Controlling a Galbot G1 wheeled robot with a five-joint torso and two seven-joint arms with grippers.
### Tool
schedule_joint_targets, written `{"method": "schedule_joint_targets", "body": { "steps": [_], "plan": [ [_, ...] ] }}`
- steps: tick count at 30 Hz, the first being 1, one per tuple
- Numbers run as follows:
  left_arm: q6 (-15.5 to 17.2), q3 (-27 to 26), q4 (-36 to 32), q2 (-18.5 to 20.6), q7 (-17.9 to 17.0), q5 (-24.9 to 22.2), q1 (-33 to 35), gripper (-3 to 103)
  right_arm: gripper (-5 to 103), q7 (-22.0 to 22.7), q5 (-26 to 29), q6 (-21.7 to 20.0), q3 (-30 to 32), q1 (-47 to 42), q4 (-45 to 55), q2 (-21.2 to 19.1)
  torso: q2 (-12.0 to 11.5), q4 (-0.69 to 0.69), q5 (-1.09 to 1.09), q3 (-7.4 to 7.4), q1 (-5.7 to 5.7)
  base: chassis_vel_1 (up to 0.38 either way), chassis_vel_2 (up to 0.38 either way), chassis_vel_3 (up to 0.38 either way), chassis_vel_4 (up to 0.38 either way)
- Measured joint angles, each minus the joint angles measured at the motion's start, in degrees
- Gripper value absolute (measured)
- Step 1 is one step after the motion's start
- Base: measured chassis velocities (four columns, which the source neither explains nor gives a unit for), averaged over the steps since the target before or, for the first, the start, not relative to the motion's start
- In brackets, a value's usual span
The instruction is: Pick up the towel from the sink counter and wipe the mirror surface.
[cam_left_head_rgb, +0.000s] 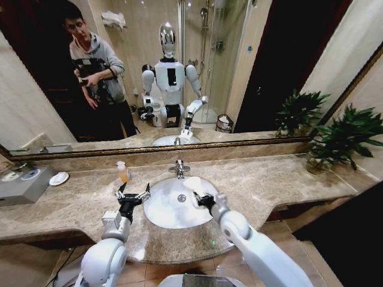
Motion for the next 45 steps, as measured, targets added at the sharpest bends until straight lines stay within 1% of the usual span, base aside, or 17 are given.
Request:
{"method": "schedule_joint_targets", "body": {
  "steps": [1, 4, 5, 9, 14, 18, 19, 22, 26, 29, 30, 33, 34, 36, 37, 40, 45],
  "plan": [
    [0.0, 0.0, 0.0, 0.0, 0.0, 0.0, 0.0, 100, 22, 0.0, 0.0, 0.0, 0.0, 0.0, 0.0, 0.0, 0.0, 0.0, 0.0, 0.0, 0.0, 0.0, 0.0, 0.0, 0.0],
    [0.0, 0.0, 0.0, 0.0, 0.0, 0.0, 0.0, 100, 22, 3.1, 3.5, -1.0, -6.8, 6.2, -2.3, -2.4, 0.0, -0.04, 0.0, -0.01, -0.02, 0.0, 0.0, 0.0, 0.0],
    [0.0, 0.0, 0.0, 0.0, 0.0, 0.0, 0.0, 100, 22, 3.1, 3.5, -1.0, -6.8, 6.2, -2.3, -2.4, 0.0, -0.04, 0.0, -0.01, -0.02, 0.0, 0.0, 0.0, 0.0],
    [0.0, 0.0, 0.0, 0.0, 0.0, 0.0, 0.0, 100, 22, 8.6, 13.3, -2.6, -16.7, 12.9, -3.8, -4.5, 0.0, -0.02, 0.0, -0.01, -0.02, 0.0, 0.0, 0.0, 0.0],
    [0.0, 0.0, 0.0, 0.0, 0.0, 0.0, 0.0, 100, 22, 10.1, 16.1, -2.8, -19.4, 15.1, -7.5, -3.1, 0.0, -0.04, -0.01, -0.01, -0.02, 0.0, 0.0, 0.0, 0.0],
    [0.0, 0.0, 0.0, 0.0, 0.0, 0.0, 0.0, 100, 22, 9.6, 16.1, -2.9, -19.7, 16.6, -14.7, 1.5, 0.0, -0.01, -0.01, -0.01, -0.02, 0.0, 0.0, 0.0, 0.0],
    [0.0, 0.0, 0.0, 0.0, 0.0, 0.0, 0.0, 100, 22, 9.6, 16.1, -2.9, -19.7, 16.6, -14.7, 1.5, 0.0, -0.01, -0.01, -0.01, -0.02, 0.0, 0.0, 0.0, 0.0],
    [0.0, 0.0, 0.0, 0.0, 0.0, 0.0, 0.0, 100, 22, 8.6, 16.1, -2.9, -20.1, 18.1, -20.5, 4.7, 0.0, -0.02, -0.02, -0.01, -0.02, 0.0, 0.0, 0.0, 0.0],
    [0.0, 0.0, 0.0, 0.0, 0.0, 0.0, 0.0, 100, 22, 7.8, 15.8, -2.8, -20.3, 18.4, -23.7, 6.4, 0.0, -0.02, -0.01, -0.01, -0.02, 0.0, 0.0, 0.0, 0.0],
    [0.0, 0.0, 0.0, 0.0, 0.0, 0.0, 0.0, 100, 22, 6.7, 15.6, -2.7, -20.3, 17.8, -27.7, 9.8, 0.0, -0.03, -0.02, -0.01, -0.02, 0.0, 0.0, 0.0, 0.0],
    [0.0, 0.0, 0.0, 0.0, 0.0, 0.0, 0.0, 100, 22, 6.7, 15.6, -2.7, -20.3, 17.8, -27.7, 9.8, 0.0, -0.03, -0.02, -0.01, -0.02, 0.0, 0.0, 0.0, 0.0],
    [0.0, 0.0, 0.0, 0.0, 0.0, 0.0, 0.0, 100, 22, 5.7, 14.6, -2.0, -19.7, 16.7, -29.8, 14.3, 0.0, -0.05, -0.03, -0.01, -0.03, 0.0, 0.0, 0.0, 0.0],
    [0.0, 0.0, 0.0, 0.0, 0.0, 0.0, 0.0, 100, 22, 5.7, 14.6, -2.0, -19.7, 16.7, -29.8, 14.3, 0.0, -0.05, -0.03, -0.01, -0.03, 0.0, 0.0, 0.0, 0.0],
    [0.0, 0.0, 0.0, 0.0, 0.0, 0.0, 0.0, 100, 22, 5.4, 14.4, -1.5, -19.9, 16.6, -29.9, 18.0, 0.0, -0.02, -0.04, -0.02, -0.03, 0.0, 0.0, 0.0, 0.0],
    [0.0, 0.0, 0.0, 0.0, 0.0, 0.0, 0.0, 100, 22, 5.4, 14.4, -1.5, -19.9, 16.6, -29.9, 18.0, 0.0, -0.02, -0.04, -0.02, -0.03, 0.0, 0.0, 0.0, 0.0],
    [0.0, 0.0, 0.0, 0.0, 0.0, 0.0, 0.0, 100, 22, 5.8, 14.5, -0.7, -20.9, 16.7, -28.3, 23.3, 0.0, -0.01, -0.03, -0.01, -0.02, 0.0, 0.0, 0.0, 0.0],
    [0.0, 0.0, 0.0, 0.0, 0.0, 0.0, 0.0, 100, 22, 6.8, 14.7, -0.3, -22.3, 16.6, -27.3, 25.3, 0.0, -0.01, -0.03, -0.02, -0.03, 0.0, 0.0, 0.0, 0.0]
  ]
}}
